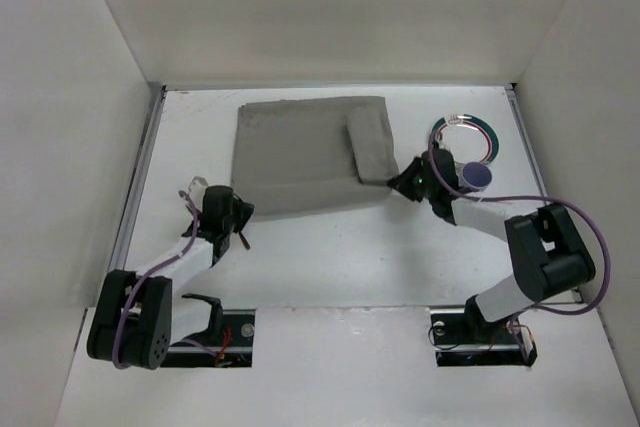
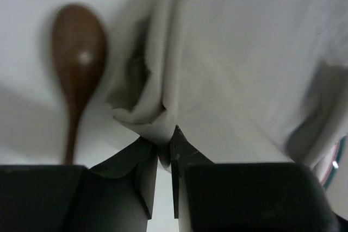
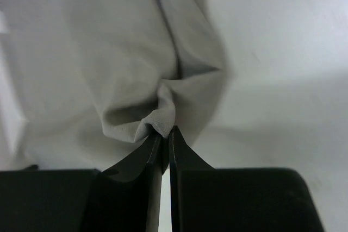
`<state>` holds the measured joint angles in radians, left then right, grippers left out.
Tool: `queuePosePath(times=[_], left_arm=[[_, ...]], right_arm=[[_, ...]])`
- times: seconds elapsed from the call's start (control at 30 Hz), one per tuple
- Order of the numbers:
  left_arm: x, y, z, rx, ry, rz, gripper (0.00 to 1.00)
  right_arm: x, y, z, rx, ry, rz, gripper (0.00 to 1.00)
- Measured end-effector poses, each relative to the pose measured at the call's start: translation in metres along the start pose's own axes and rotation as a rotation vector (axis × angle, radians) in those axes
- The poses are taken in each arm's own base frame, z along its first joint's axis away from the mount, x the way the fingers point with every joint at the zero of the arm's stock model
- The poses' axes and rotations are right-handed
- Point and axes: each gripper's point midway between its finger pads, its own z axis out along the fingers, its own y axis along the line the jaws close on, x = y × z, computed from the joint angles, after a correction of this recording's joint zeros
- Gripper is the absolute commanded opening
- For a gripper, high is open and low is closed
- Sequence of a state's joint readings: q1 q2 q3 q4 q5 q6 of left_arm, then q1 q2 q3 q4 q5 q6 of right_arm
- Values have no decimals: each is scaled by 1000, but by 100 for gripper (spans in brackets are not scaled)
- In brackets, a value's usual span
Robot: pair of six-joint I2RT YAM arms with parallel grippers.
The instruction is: Set the dinner table for one person
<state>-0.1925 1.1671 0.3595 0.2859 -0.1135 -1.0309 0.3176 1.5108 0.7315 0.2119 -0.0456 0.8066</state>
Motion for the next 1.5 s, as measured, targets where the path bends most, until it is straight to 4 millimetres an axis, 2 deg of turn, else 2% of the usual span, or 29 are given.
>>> queuePosePath(times=[0.07, 0.1, 0.17, 0.3, 0.43, 0.57, 0.7, 0.8, 0.87, 0.97, 1.1, 1.2, 1.33, 1.5], left_arm=[[10, 20, -3, -33, 17, 4, 16], [10, 23, -5, -33, 12, 4, 17], [4, 18, -11, -8, -14, -1, 20], [-12, -1, -29, 68, -70, -11, 29], [-23, -6, -47, 96, -116, -11, 33], [-36, -12, -58, 74, -168, 42, 38], [-39, -44, -48, 41, -152, 151, 43], [-34, -71, -21, -1, -118, 250, 45], [-32, -81, 2, -37, -106, 299, 47], [-38, -88, 35, -93, -108, 344, 48], [-58, -89, 72, -154, -124, 358, 50], [-75, -94, 93, -172, -134, 358, 50], [-92, -104, 116, -168, -132, 362, 50], [-85, -95, 123, -178, -91, 386, 48]], right_arm=[[36, -30, -4, 60, 66, 25, 4], [44, -36, -6, 66, 74, 31, 4], [49, -36, -11, 53, 60, 40, 7], [42, -28, -28, 12, -14, 57, 16], [39, -34, -51, 15, -71, 60, 28], [26, -39, -71, 47, -140, 52, 54], [13, -40, -82, 92, -195, -1, 65], [1, -38, -83, 132, -225, -52, 69], [-12, -29, -77, 150, -241, -98, 66], [-36, -3, -52, 160, -240, -178, 62], [-63, 37, -5, 143, -223, -277, 68], [-71, 56, 25, 125, -190, -331, 72], [-64, 62, 49, 125, -117, -419, 75], [-24, 63, 62, 121, 13, -533, 75]])
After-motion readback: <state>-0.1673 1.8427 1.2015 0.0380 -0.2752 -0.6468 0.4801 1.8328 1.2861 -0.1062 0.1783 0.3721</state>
